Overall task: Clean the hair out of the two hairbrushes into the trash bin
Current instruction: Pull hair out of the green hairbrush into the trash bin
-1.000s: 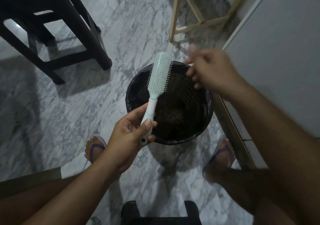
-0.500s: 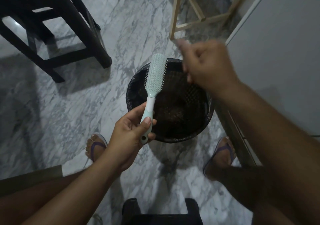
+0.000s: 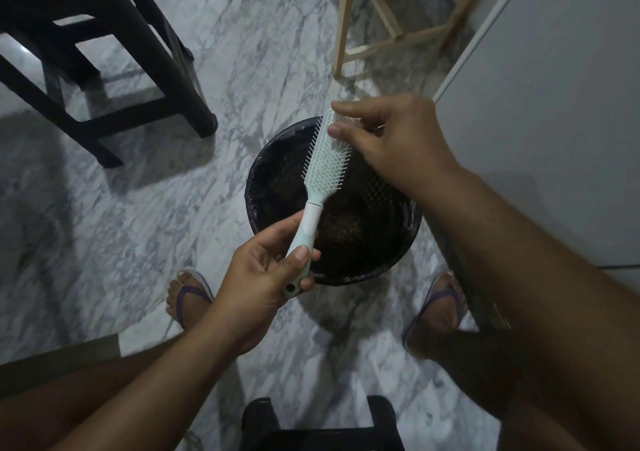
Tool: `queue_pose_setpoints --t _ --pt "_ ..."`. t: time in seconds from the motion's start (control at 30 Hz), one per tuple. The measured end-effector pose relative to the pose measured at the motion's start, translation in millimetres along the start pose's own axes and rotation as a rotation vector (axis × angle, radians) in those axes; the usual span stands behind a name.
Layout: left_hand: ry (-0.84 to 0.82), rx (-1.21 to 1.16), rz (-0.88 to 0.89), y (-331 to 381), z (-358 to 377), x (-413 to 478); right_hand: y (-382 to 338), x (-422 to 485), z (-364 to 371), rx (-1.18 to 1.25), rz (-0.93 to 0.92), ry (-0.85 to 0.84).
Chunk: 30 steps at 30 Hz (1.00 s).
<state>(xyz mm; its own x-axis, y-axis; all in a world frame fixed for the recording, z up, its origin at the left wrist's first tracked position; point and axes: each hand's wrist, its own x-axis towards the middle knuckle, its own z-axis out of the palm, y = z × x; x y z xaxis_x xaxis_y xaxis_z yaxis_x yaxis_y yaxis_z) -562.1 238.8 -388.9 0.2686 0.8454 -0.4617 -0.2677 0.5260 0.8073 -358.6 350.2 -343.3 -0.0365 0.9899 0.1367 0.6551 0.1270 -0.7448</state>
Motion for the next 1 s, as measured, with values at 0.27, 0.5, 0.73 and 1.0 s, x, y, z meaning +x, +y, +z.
queue_pose_setpoints --t 0.27,0.5,0.73,1.0 --pt "-0.017 0.013 0.006 4 4 3 -1 5 -10 -0.046 -0.207 0.242" --pt "0.033 -0.01 -0.024 2 -2 1 -18 16 -38 0.226 -0.243 0.493" --pt "0.037 0.021 -0.003 3 -4 2 -7 12 -33 0.393 -0.1 0.371" --pt "0.011 0.045 0.008 1 -3 3 11 7 -6 0.086 0.008 0.098"
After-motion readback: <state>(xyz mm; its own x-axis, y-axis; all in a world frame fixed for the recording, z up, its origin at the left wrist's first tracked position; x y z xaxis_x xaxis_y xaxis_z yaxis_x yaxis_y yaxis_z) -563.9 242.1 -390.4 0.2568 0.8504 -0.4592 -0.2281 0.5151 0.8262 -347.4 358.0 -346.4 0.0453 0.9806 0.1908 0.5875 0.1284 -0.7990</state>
